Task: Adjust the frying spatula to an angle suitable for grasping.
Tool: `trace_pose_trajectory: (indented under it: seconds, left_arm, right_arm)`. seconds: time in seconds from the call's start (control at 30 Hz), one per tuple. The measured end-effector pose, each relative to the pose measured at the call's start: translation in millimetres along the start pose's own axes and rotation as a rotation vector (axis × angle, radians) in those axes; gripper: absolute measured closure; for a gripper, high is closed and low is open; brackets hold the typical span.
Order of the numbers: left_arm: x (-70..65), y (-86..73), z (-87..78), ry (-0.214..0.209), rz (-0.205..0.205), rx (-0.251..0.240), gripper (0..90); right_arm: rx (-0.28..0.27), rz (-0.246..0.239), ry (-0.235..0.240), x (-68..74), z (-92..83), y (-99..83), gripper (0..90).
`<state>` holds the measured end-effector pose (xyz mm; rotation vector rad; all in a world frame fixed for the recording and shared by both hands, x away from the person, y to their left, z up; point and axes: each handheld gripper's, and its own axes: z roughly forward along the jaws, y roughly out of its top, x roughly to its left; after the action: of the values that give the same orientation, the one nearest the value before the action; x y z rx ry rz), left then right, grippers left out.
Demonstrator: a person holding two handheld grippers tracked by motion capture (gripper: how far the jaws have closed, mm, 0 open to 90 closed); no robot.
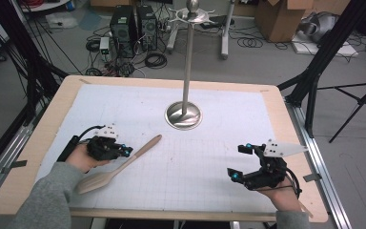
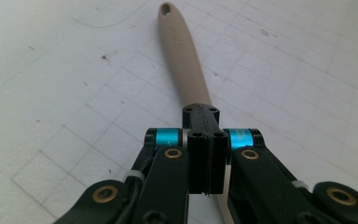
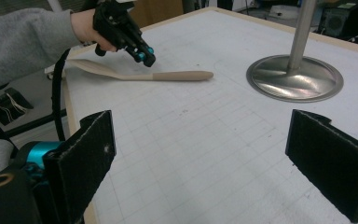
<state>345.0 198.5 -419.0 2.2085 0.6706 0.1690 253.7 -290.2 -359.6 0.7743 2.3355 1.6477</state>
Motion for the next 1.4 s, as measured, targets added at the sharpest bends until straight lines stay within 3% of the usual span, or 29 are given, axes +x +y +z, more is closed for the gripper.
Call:
trace_pose_trajectory:
  seconds: [0.13,0.47,1.4]
  left_arm:
    - [2.0,3.6,10.6,0.009,-0.001,0.025,89.7]
    - [1.7,4.0,25.1,0.023,0.046,0.064,89.7]
    - [-17.2,11.4,38.1,-0.073,0.198,0.057,89.7]
  right_arm:
    - [0.002,0.002,-0.003,1.3,-1.1,-1.3,7.4]
    - [-0.01,0.01,-0.025,2.5,-11.0,-4.0,7.4]
    - [0.009,0.009,-0.023,2.6,-7.4,-5.9,7.4]
